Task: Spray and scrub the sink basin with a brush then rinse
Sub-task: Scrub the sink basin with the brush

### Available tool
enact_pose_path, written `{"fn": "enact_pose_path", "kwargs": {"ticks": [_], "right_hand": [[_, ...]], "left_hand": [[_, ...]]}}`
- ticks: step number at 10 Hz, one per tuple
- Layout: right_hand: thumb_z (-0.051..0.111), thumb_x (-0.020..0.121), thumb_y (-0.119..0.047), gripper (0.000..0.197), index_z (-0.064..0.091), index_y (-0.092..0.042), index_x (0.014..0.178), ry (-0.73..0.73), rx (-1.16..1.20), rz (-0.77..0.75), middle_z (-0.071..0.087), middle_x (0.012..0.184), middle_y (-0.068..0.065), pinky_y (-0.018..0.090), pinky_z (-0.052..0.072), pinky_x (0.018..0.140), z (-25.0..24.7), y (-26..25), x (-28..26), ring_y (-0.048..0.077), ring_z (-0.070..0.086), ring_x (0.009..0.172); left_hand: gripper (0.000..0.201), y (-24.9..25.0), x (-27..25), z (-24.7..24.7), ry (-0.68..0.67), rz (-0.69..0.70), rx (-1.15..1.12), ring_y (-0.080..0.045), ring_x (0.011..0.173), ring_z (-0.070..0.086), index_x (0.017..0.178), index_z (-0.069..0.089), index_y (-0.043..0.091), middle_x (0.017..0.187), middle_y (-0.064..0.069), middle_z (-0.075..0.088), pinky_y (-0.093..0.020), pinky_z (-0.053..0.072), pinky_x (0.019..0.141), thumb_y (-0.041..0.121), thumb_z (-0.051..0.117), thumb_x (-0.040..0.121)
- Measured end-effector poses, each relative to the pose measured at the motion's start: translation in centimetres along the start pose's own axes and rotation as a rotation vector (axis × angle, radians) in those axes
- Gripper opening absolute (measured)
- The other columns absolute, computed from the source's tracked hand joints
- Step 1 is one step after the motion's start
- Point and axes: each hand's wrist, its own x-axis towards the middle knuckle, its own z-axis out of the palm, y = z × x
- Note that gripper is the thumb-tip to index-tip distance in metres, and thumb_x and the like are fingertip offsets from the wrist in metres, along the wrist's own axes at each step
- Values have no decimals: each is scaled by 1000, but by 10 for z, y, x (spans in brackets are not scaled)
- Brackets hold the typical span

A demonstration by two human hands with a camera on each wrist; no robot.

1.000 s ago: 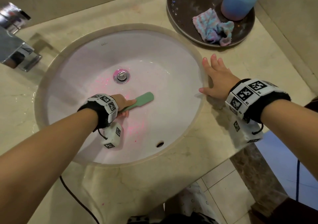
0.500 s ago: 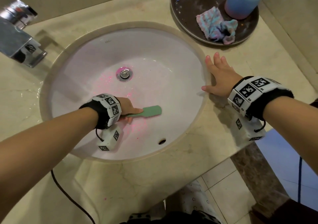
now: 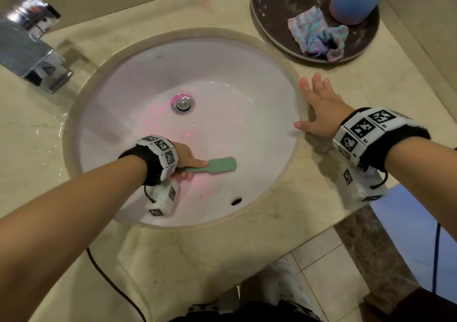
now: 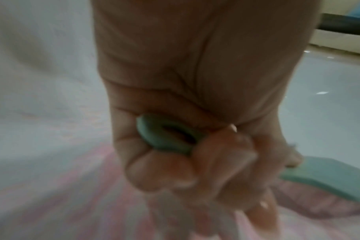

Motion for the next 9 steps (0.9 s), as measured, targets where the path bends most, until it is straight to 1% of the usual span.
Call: {"fn": "enact_pose_path", "kwargs": {"ticks": [1, 2, 3, 4, 5, 6, 7, 8, 9], "right_hand": [[59, 88, -39, 96, -12, -18, 149, -1, 3, 1, -18, 156, 11, 49, 9, 116, 0, -1, 0, 30, -11, 145], [59, 88, -39, 96, -12, -18, 149, -3, 6, 3, -19, 156, 10, 48, 8, 116, 0, 0, 1, 29, -12, 145], [59, 88, -39, 96, -13, -19, 149, -7, 10, 4, -19, 156, 9, 48, 8, 116, 0, 0, 1, 28, -13, 145], [60, 88, -39, 97, -13, -19, 149, -5, 17, 1, -20, 156, 9, 48, 8, 116, 0, 0, 1, 28, -13, 145], [59, 88, -39, 97, -13, -19, 149, -2, 17, -4, -20, 156, 9, 48, 8, 116, 0, 1, 1, 28, -13, 145], [59, 88, -40, 97, -13, -19, 149, -7, 23, -13, -20, 156, 9, 49, 7, 116, 0, 2, 1, 28, -13, 145], [59, 88, -40, 97, -14, -18, 149, -22, 22, -20, -21, 156, 9, 49, 6, 116, -1, 3, 1, 28, -14, 145], [58, 88, -41, 97, -14, -18, 149, -24, 29, -26, -21, 155, 10, 49, 6, 116, -2, 4, 1, 28, -15, 144], [58, 88, -42, 97, -14, -18, 149, -30, 33, -29, -22, 155, 9, 49, 5, 116, -2, 4, 1, 28, -15, 144]], "left_hand": [[59, 10, 6, 6, 55, 24, -52, -14, 36, 40, 61, 62, 11, 38, 5, 49, -20, 35, 46, 58, 42, 91], [60, 21, 8, 3, 243, 36, -163, -8, 25, 39, 58, 59, 10, 31, 4, 47, -23, 35, 47, 54, 40, 94], [55, 24, 8, -10, 399, 33, -229, -3, 19, 35, 60, 56, 10, 27, 5, 46, -15, 35, 38, 47, 39, 97], [57, 18, 3, -21, 377, -9, -134, -6, 27, 41, 61, 60, 11, 30, 5, 48, -18, 35, 44, 51, 38, 96], [60, 7, 0, -25, 240, -29, 65, -14, 41, 41, 63, 66, 12, 46, 1, 49, -24, 36, 53, 57, 39, 92], [59, -1, 4, -24, 97, -24, 87, -16, 38, 38, 63, 65, 11, 43, 1, 45, -21, 36, 48, 60, 44, 89], [59, 5, 6, -21, 53, 17, 107, -15, 36, 37, 60, 62, 12, 39, 3, 44, -19, 35, 44, 58, 43, 90], [60, 22, 11, -23, 103, 63, 144, -16, 38, 38, 58, 62, 13, 37, 5, 45, -22, 36, 49, 58, 41, 91], [62, 38, 20, -24, 143, 88, 100, -16, 39, 39, 57, 63, 14, 36, 5, 45, -22, 37, 50, 58, 39, 92]]}}
